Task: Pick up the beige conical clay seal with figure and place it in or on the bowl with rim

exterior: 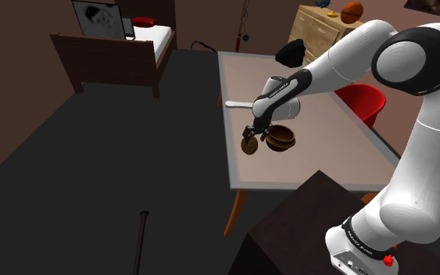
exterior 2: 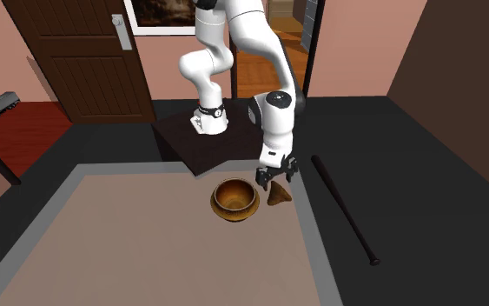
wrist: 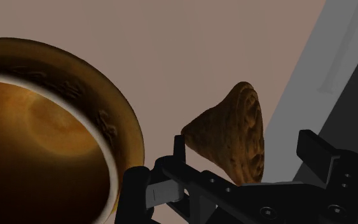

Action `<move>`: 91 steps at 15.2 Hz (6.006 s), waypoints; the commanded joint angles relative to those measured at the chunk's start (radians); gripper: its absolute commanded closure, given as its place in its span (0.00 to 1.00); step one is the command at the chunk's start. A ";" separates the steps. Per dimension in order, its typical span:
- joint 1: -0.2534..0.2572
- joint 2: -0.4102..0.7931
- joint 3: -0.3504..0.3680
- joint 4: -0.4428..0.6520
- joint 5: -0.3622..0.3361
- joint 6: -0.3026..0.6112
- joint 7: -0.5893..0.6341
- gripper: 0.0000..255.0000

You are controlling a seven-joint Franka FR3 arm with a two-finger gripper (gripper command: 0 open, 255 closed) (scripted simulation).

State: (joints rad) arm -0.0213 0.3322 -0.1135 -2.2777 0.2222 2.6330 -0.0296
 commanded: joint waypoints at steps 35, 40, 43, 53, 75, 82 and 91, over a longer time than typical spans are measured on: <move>0.021 -0.215 -0.036 0.026 -0.091 -0.235 0.077 1.00; 0.022 -0.258 -0.039 0.047 -0.108 -0.298 0.092 1.00; 0.022 -0.283 -0.040 0.062 -0.117 -0.337 0.100 1.00; -0.038 -0.355 -0.100 0.084 -0.136 -0.438 -0.001 1.00; -0.125 -0.265 -0.193 0.037 -0.088 -0.321 -0.221 1.00; -0.127 -0.214 -0.188 0.015 -0.057 -0.252 -0.247 1.00; -0.128 -0.214 -0.188 0.015 -0.057 -0.252 -0.247 0.00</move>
State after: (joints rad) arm -0.1488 0.1182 -0.3019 -2.2629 0.1648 2.3808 -0.2764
